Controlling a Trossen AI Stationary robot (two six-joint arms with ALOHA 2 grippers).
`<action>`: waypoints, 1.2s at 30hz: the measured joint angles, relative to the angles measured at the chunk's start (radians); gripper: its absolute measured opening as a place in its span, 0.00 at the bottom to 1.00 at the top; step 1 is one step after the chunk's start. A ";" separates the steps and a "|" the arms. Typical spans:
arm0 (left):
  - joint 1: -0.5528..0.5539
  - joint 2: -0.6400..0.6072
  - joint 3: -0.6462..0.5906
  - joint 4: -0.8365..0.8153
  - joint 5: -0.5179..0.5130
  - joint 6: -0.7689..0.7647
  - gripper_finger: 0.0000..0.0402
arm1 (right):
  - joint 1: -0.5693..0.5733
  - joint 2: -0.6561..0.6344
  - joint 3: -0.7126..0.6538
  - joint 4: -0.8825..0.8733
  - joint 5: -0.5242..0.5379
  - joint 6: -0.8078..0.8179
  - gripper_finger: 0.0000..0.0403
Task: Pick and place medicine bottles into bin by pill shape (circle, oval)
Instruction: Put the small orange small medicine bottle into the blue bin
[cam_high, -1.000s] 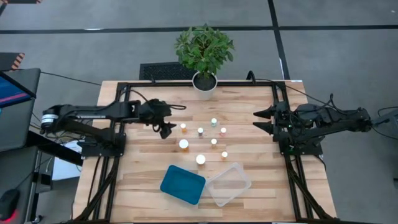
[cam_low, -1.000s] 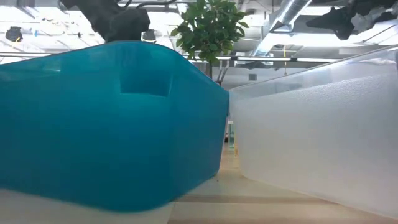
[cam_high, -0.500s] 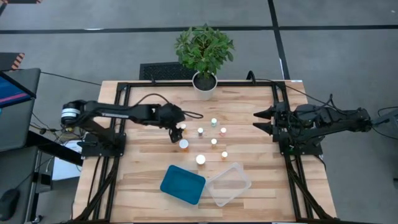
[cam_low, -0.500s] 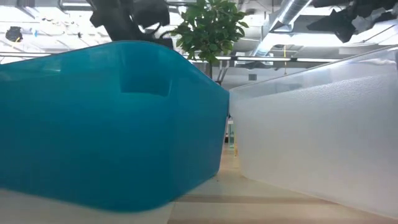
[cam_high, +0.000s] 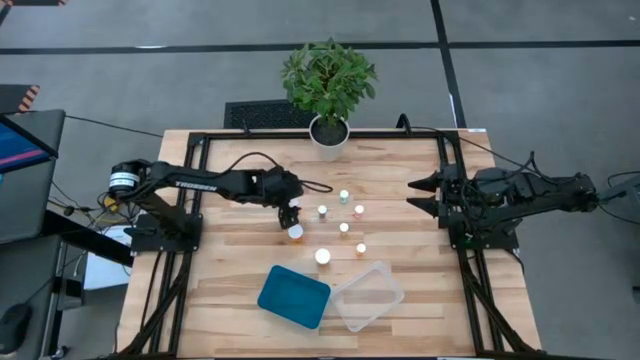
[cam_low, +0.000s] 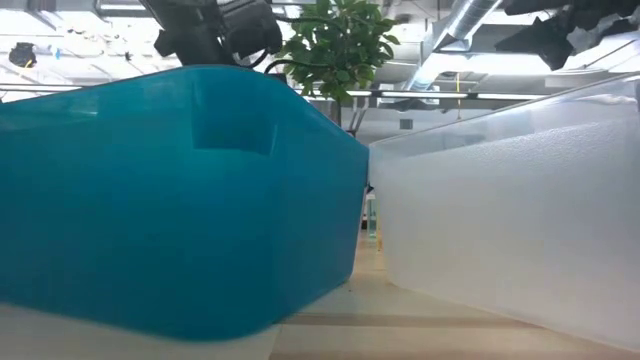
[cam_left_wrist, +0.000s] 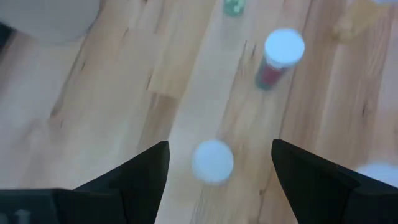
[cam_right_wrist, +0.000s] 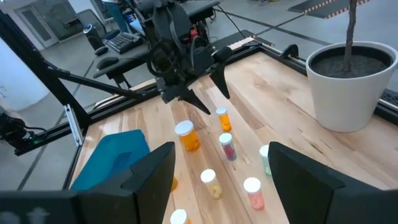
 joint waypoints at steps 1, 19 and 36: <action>0.000 0.008 0.002 0.016 0.000 0.000 0.69 | 0.000 0.000 0.000 -0.004 0.000 0.000 0.67; 0.008 0.044 0.001 -0.014 0.008 0.008 0.69 | 0.000 0.000 0.000 -0.013 0.000 -0.001 0.67; 0.019 0.063 0.000 -0.012 0.027 0.029 0.53 | 0.000 0.000 0.000 -0.015 0.000 -0.001 0.67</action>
